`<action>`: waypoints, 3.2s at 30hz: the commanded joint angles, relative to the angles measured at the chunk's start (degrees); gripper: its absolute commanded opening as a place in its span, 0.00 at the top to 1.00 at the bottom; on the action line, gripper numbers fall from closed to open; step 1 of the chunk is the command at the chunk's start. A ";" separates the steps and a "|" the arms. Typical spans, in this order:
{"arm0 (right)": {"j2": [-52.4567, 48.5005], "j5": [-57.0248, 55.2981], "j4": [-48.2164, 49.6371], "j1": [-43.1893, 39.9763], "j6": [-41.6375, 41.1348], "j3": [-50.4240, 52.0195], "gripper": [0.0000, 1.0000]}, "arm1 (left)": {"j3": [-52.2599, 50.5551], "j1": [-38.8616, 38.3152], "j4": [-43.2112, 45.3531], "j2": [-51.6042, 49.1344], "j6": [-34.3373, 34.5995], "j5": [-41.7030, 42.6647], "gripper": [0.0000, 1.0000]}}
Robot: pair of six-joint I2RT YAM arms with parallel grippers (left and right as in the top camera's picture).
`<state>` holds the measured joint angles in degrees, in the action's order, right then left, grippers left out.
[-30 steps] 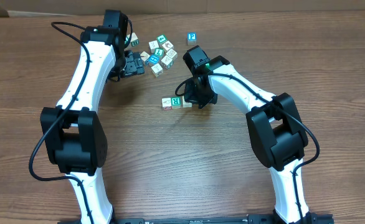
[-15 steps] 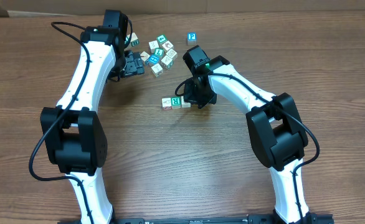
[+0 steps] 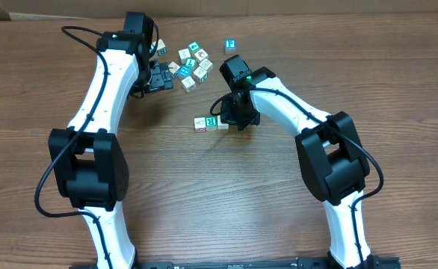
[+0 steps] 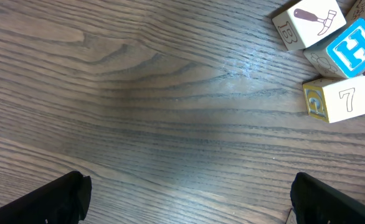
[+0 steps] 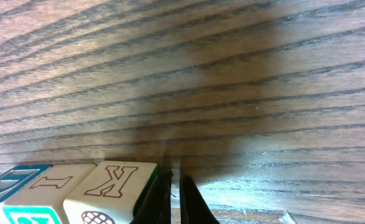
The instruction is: Form a horizontal line
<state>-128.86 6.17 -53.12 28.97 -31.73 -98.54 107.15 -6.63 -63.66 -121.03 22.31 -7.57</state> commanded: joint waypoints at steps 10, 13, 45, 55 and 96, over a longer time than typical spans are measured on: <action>-0.13 0.44 0.28 0.28 0.59 0.35 0.96 | 0.79 0.24 0.00 1.16 -0.04 -0.50 0.00; -0.13 0.57 0.48 0.28 1.86 0.35 0.96 | 0.79 0.24 0.02 1.16 -0.04 -0.50 0.01; -0.13 1.62 0.42 0.33 5.27 0.35 0.96 | 0.79 0.24 0.02 1.16 -0.04 -0.50 0.00; -0.13 0.33 0.59 0.31 5.22 0.35 0.96 | 0.79 0.24 0.00 1.14 -0.04 -0.50 0.00; -0.13 -2.10 6.29 0.59 5.25 0.35 0.96 | 0.79 0.24 0.00 1.16 -0.04 -0.50 0.00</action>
<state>-128.86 3.49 -47.16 29.19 -26.92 -98.54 107.15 -6.63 -63.66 -121.03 22.31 -7.57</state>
